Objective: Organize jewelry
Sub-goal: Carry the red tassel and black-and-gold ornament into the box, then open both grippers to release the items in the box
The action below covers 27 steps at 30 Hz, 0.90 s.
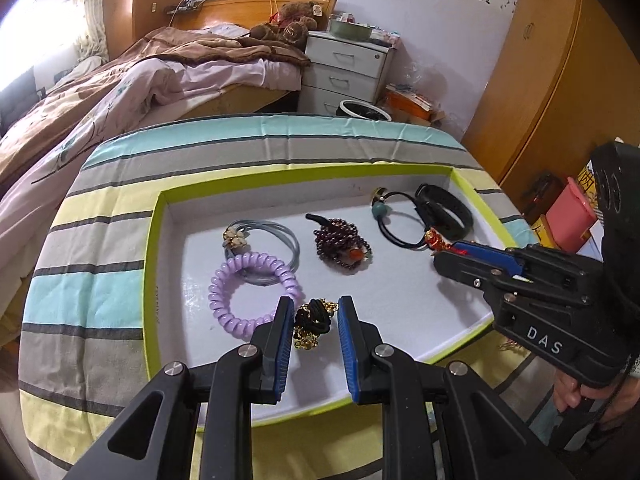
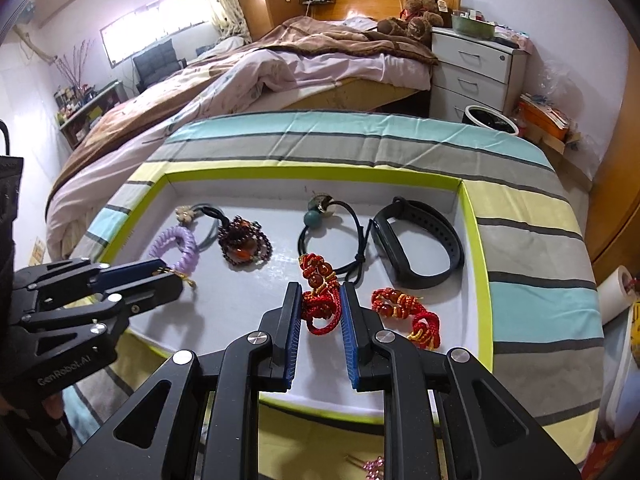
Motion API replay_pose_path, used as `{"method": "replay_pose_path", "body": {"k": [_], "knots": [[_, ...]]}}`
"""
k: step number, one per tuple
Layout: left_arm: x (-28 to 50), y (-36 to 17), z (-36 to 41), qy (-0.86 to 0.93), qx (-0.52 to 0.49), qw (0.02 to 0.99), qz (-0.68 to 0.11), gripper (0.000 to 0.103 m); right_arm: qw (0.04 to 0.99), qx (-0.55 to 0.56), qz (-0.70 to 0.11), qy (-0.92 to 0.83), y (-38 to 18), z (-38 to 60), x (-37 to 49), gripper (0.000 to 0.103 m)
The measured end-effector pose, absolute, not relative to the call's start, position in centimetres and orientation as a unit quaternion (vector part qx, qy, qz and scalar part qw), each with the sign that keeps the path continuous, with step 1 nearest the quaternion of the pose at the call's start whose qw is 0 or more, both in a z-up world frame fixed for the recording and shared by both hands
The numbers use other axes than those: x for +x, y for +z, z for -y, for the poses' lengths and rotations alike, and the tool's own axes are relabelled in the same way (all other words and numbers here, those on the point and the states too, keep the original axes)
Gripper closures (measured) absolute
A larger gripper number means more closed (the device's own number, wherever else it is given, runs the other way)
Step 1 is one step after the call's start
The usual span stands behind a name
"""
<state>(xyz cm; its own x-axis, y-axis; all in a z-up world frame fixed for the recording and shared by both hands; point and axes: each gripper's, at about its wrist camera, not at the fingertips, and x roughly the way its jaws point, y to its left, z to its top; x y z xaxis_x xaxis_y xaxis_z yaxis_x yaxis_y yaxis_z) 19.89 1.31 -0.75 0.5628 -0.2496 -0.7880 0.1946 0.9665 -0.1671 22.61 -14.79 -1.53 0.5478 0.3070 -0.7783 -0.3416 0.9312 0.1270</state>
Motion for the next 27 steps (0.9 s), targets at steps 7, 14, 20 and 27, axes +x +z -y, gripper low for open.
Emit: {"method": "replay_pose_path", "body": {"k": [7,14,20,27], "knots": [[20.04,-1.10,-1.44,-0.124,-0.032,0.882,-0.453,0.081,0.876,-0.031,-0.445,0.183,-1.94,14.59,22.89,0.083],[20.06,-1.45,-1.57,-0.116,-0.034,0.880,-0.460,0.080,0.875,-0.037,-0.448,0.180,-2.25,14.50,23.01,0.083],[19.98,-1.64,-1.58,-0.117,-0.035,0.879,-0.462,0.080,0.875,-0.042,-0.449,0.177,-2.47,14.42,23.03,0.083],[19.95,-1.63,-1.48,-0.120,-0.037,0.878,-0.462,0.073,0.875,-0.044,-0.448,0.178,-2.44,14.30,22.99,0.081]]}}
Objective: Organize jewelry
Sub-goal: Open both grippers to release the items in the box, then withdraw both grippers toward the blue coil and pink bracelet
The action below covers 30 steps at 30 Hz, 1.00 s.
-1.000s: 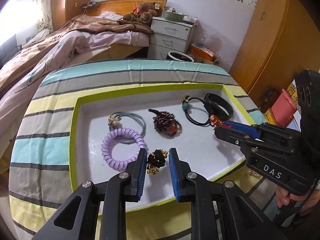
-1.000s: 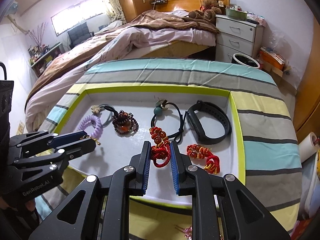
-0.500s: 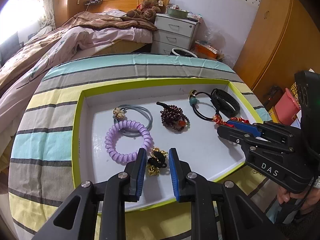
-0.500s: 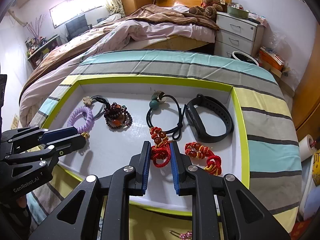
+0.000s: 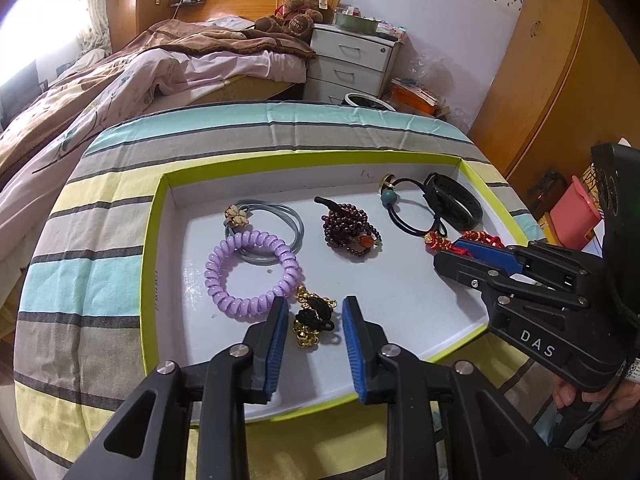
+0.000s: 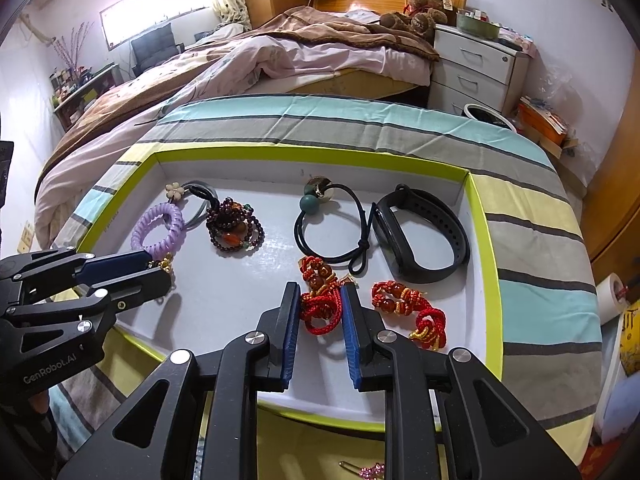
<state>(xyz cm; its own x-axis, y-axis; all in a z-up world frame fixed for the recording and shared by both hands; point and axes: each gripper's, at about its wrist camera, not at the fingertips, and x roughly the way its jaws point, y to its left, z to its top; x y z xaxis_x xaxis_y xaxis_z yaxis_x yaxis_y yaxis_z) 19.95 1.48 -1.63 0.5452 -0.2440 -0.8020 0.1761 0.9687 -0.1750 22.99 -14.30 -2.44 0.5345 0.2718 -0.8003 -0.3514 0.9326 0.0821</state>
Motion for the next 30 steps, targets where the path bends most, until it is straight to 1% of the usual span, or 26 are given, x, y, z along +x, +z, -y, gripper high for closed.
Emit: {"method": "replay_pose_path", "body": {"k": [4,7,20,27,30], "knots": [[19.8,-1.5,-1.4,-0.120,-0.038,0.880,-0.458,0.067,0.877,-0.043,-0.446,0.175,-2.3,14.2,23.0,0.077],[19.7,-1.2,-1.4,-0.121,-0.041,0.881,-0.455,0.067,0.879,-0.041,-0.441,0.174,-2.0,14.4,22.8,0.075],[18.2,0.1,-1.2,-0.121,-0.041,0.887,-0.444,0.063,0.886,-0.031,-0.430,0.171,-1.1,14.9,22.2,0.074],[16.1,1.1,-1.4,-0.115,-0.045,0.893,-0.432,0.063,0.892,-0.018,-0.416,0.174,-0.1,15.6,20.8,0.074],[15.0,1.6,-1.5,-0.111,-0.047,0.896,-0.427,0.061,0.895,-0.011,-0.411,0.175,0.4,16.1,19.8,0.074]]}}
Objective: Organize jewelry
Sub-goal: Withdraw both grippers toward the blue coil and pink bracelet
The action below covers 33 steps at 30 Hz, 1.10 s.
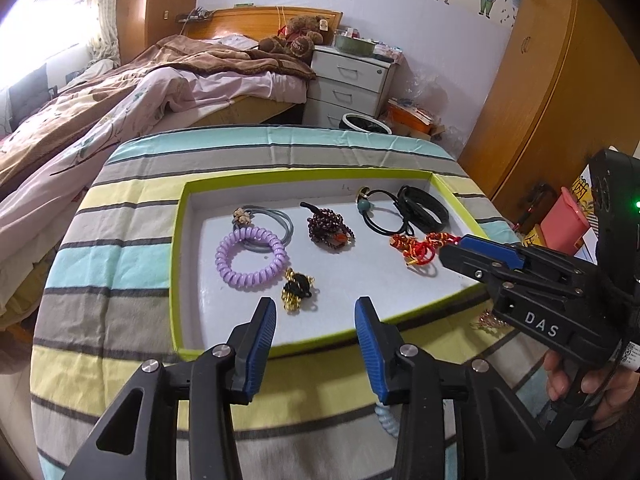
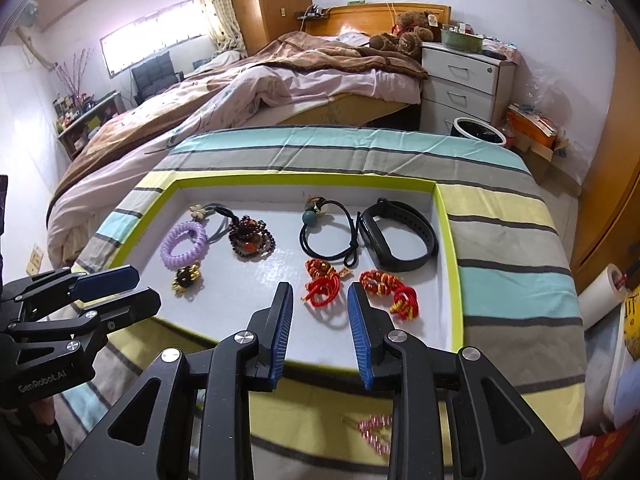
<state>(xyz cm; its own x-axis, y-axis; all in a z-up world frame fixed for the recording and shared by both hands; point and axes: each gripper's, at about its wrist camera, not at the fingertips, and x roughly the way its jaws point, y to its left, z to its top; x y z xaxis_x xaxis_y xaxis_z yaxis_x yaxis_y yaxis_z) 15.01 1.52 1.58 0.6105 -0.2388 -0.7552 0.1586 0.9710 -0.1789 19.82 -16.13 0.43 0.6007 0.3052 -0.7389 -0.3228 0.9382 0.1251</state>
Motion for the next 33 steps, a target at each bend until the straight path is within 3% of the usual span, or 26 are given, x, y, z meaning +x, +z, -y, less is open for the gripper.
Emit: {"method": "replay_pose_path", "body": {"k": [2,14,18,33], "knots": [[14.3,1.9,-1.5,-0.109,-0.048,0.898,-0.423,0.057,0.897,-0.006,-0.406,0.174,0.8,16.5,19.2,0.074],[10.1,2.5,-1.4,-0.100,-0.049,0.904,-0.413,0.056,0.907,0.018,-0.387,0.165,1.7,19.3,15.3,0.072],[9.0,2.2,-1.3,-0.099,-0.052,0.903,-0.414,0.049,0.908,0.016,-0.384,0.168,1.8,20.3,14.2,0.054],[7.8,-0.1,-0.8,-0.120,-0.080,0.888,-0.436,0.048,0.905,0.009,-0.409,0.119,-0.5,24.9,13.3,0.054]]}}
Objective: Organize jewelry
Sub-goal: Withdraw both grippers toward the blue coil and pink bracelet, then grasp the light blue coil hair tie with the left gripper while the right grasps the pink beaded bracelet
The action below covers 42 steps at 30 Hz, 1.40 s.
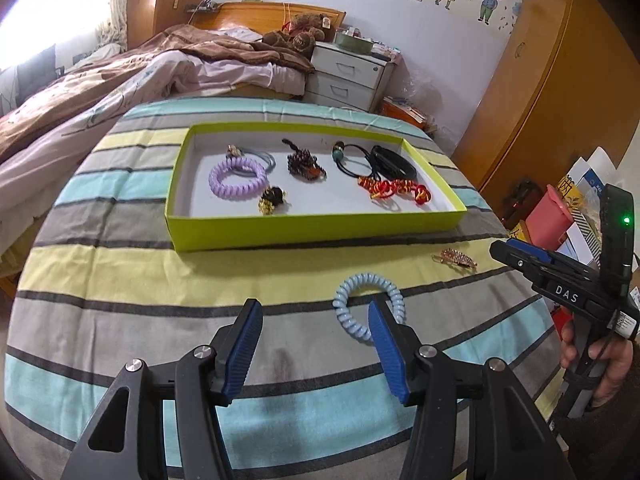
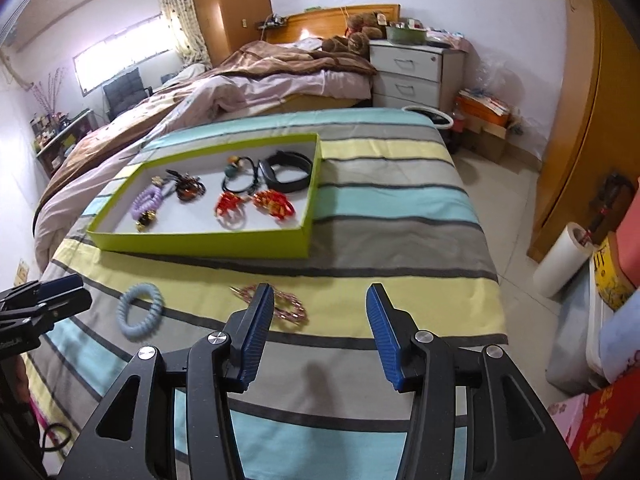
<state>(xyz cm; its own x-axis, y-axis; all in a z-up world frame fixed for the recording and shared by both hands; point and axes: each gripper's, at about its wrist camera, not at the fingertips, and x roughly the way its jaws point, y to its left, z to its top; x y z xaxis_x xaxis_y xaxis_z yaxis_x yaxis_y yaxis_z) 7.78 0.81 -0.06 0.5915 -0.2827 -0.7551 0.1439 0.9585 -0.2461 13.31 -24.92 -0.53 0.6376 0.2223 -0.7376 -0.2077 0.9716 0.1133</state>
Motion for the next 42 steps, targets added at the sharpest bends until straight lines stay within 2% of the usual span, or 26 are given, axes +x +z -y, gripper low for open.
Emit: {"method": "replay_pose_path", "body": {"k": [17,23,27,36,39,42], "knots": [[8.6,-1.8,0.8,-0.121,-0.064,0.876,-0.462,0.048,0.871,-0.091,-0.436,0.206,-3.4,20.8,15.1,0.054],[9.3,-2.0,1.2,-0.112,-0.051,0.878,-0.462,0.048,0.872,-0.087,-0.436,0.205,-3.4,21.0,15.1,0.054],[9.9,-2.1,1.9,-0.102,-0.024,0.882,-0.460,0.048,0.876,-0.077,-0.434,0.194,-3.2,21.3,15.1,0.065],[10.3,-2.4,3.3,-0.091,0.030,0.884,-0.458,0.049,0.881,-0.067,-0.429,0.188,-3.0,21.9,14.7,0.068],[10.4,-2.4,3.4,-0.088,0.038,0.885,-0.456,0.059,0.885,-0.057,-0.424,0.184,-2.7,22.2,14.6,0.068],[10.5,-2.2,3.2,-0.081,0.042,0.887,-0.453,0.073,0.887,-0.047,-0.421,0.181,-2.6,22.5,14.4,0.068]]}}
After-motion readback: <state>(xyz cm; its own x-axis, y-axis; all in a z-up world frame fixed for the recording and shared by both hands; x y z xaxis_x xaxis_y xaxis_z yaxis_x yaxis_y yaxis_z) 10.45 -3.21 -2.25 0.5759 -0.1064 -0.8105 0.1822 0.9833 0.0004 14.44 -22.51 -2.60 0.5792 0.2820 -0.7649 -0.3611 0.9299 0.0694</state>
